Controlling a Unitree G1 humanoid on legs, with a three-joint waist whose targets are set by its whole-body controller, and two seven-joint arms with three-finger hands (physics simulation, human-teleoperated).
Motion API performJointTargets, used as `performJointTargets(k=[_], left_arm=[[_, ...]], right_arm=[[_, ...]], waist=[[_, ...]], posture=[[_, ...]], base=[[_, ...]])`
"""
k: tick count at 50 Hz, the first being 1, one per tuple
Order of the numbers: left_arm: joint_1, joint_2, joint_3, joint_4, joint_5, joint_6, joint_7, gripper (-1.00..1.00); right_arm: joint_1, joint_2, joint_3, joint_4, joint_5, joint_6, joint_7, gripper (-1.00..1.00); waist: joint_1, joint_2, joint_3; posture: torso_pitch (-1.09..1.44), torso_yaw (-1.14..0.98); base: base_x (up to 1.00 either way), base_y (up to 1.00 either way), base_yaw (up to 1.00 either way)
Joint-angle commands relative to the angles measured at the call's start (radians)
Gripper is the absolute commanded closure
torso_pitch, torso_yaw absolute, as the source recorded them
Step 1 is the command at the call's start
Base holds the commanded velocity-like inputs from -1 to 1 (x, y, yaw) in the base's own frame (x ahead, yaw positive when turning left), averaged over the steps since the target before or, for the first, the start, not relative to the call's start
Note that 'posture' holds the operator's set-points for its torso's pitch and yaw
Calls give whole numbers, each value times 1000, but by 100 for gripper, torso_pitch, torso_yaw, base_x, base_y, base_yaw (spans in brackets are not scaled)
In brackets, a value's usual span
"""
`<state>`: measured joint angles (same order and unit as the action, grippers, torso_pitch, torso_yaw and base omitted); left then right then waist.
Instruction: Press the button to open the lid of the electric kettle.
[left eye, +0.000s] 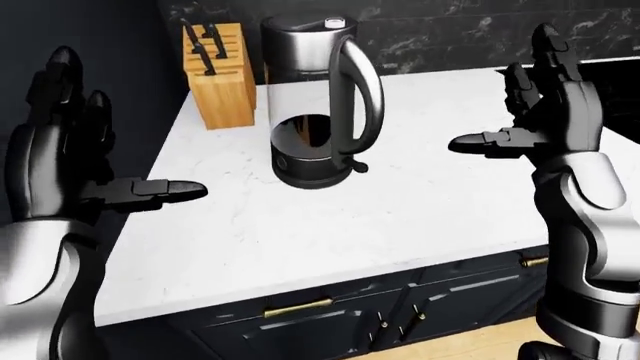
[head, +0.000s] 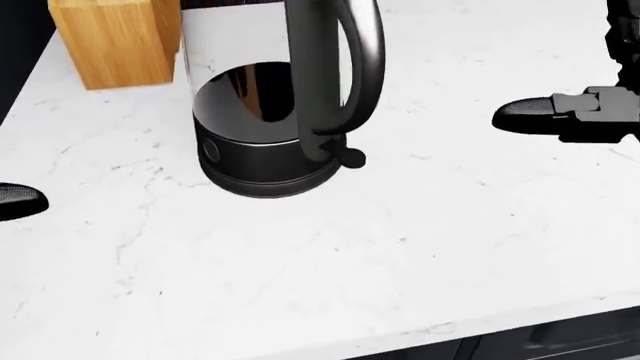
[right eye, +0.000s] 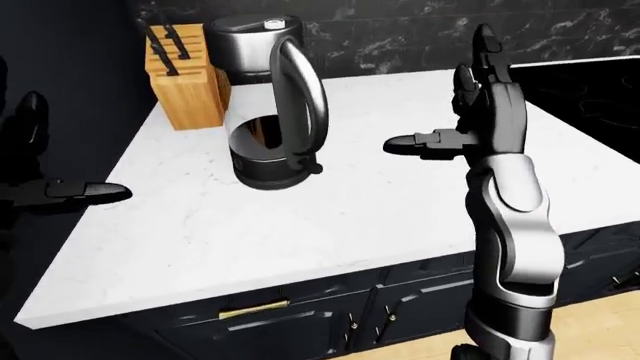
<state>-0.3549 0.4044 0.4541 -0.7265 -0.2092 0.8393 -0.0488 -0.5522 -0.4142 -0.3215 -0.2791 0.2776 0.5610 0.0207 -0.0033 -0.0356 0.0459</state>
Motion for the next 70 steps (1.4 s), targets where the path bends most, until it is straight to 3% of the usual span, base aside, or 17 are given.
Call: performJointTargets(k=[1, 8, 10, 11, 12, 14, 17, 20, 22, 23, 24, 25, 27, 34, 46, 61, 70], left_arm=[[-24, 23, 18, -24, -1, -20, 5, -100], [-27, 30, 21, -24, -4, -17, 6, -100], [-29, 32, 22, -26, -6, -14, 6, -100], [-30, 33, 24, -25, -7, -13, 6, -100], [-32, 35, 24, -25, -8, -12, 6, -100], [-36, 39, 26, -26, -10, -7, 7, -100], [-51, 53, 35, -30, -19, 9, 10, -100], [-60, 65, 39, -30, -27, 17, 14, -100], [-63, 70, 42, -32, -32, 20, 16, -100], [-61, 71, 41, -32, -33, 19, 17, -100], [-58, 69, 40, -32, -33, 16, 18, -100], [-56, 70, 39, -32, -32, 14, 18, -100], [-56, 72, 39, -30, -28, 8, 18, -100], [-59, 65, 49, -29, -30, -15, 22, -100], [-15, 55, 26, -51, -16, -73, -13, -100], [-29, 54, 57, -63, -78, -45, 2, -100], [-35, 62, 61, -62, -119, -26, 34, -100]], right_arm=[[-30, -12, -1, -22, 4, -20, -1, -100], [-39, -26, -8, -7, 10, -26, -6, -100], [-44, -31, -10, -2, 13, -27, -8, -100], [-46, -34, -11, 0, 14, -27, -8, -100], [-47, -35, -10, 3, 13, -30, -9, -100], [-47, -37, -10, 6, 13, -33, -9, -100], [-56, -46, -14, 16, 16, -33, -12, -100], [-67, -55, -16, 29, 15, -35, -18, -100], [-73, -60, -19, 37, 17, -36, -23, -100], [-77, -63, -20, 41, 18, -32, -28, -100], [-78, -64, -20, 43, 19, -33, -31, -100], [-77, -65, -21, 44, 20, -34, -33, -100], [-79, -68, -22, 50, 23, -40, -37, -100], [-92, -78, -23, 69, 35, -30, -60, -100], [-87, -83, -12, 59, 21, -28, -59, -100], [-106, -78, -14, 61, 18, 3, -69, -100], [-103, -78, -13, 61, 15, -1, -69, -100]], waist=[[8, -16, -18], [1, 48, -10], [-6, 89, -17], [-8, 124, -27], [-5, 109, -28], [-1, 111, -19], [5, 85, -27], [8, 57, -14], [21, 25, -6], [26, -2, -14], [39, -2, -18], [31, 14, -5], [23, 21, -17], [11, 36, -20], [7, 34, -17], [13, 34, -14], [13, 36, -42]], posture=[[0, 0], [0, 0], [0, 0], [0, 0], [0, 0], [0, 0], [0, 0], [0, 0], [0, 0], [0, 0], [0, 0], [0, 0], [0, 0], [0, 0], [0, 0], [0, 0], [-6, 0]], base=[[13, 0, 0], [14, 0, 0], [14, 0, 0], [14, 0, 0], [14, 0, 0], [14, 0, 0], [14, 0, 0], [12, 0, 0], [2, 0, 0], [0, 0, 0], [0, 0, 0], [0, 0, 0], [0, 0, 0], [0, 0, 0], [0, 0, 0], [0, 0, 0], [0, 0, 0]])
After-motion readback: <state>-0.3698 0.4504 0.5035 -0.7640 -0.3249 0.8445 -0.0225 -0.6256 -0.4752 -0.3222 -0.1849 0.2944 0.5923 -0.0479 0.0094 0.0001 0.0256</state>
